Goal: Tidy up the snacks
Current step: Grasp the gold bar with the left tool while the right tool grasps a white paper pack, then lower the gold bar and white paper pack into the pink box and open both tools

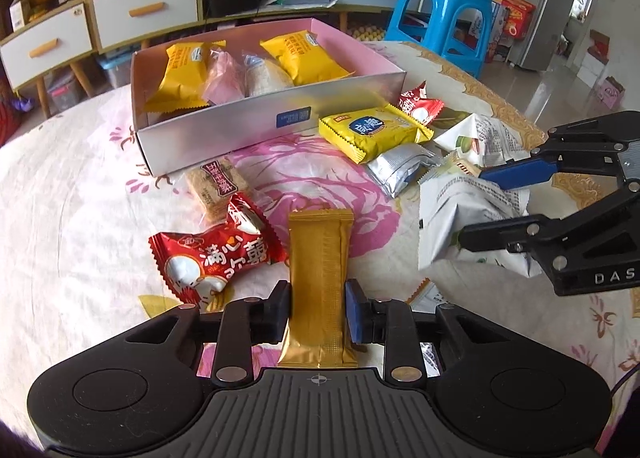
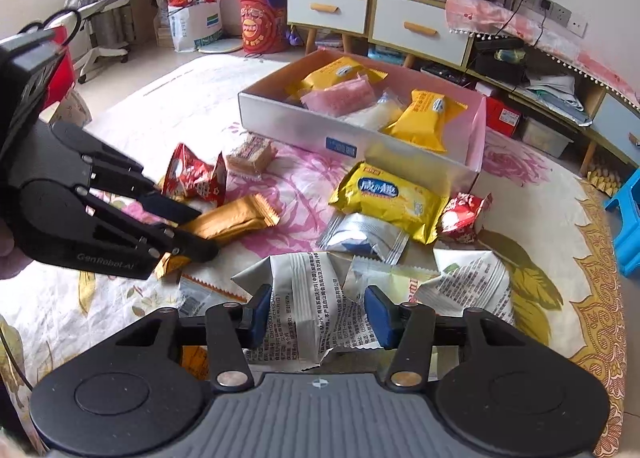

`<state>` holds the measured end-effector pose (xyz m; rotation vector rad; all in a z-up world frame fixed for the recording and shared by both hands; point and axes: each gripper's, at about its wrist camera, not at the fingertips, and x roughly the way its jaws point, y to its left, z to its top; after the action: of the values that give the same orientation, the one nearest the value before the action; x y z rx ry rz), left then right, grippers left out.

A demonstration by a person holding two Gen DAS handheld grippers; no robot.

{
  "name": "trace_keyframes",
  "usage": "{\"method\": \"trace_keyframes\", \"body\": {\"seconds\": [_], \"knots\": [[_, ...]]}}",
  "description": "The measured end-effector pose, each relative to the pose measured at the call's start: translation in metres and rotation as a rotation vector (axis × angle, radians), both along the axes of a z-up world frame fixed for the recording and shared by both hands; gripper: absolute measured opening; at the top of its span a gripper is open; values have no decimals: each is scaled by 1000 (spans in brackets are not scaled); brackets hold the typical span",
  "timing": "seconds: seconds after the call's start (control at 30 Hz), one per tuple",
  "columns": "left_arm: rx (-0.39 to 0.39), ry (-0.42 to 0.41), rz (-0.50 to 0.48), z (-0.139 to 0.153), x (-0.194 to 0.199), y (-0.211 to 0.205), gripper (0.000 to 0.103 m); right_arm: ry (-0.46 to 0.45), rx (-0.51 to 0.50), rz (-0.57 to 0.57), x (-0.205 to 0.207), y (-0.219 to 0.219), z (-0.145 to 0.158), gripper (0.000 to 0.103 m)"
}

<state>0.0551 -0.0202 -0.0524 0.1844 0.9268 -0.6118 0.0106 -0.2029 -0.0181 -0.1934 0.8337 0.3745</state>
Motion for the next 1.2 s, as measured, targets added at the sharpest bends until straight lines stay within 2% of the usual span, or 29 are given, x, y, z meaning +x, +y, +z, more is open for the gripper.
{"method": "trace_keyframes", "body": {"seconds": [0.17,0.5,0.87,1.2], "knots": [[-20,46,27,11,0,4,26,28,25,-38,3,-4,7,41],[-83,70,69,40,3,12,26,44,109,-154,17,-18,33,41],[-146,51,150,65,26,15,26,13,201,-266,40,-32,63,41],[-191,56,247,70,57,17,26,2,265,-305,65,-27,75,41]]}}
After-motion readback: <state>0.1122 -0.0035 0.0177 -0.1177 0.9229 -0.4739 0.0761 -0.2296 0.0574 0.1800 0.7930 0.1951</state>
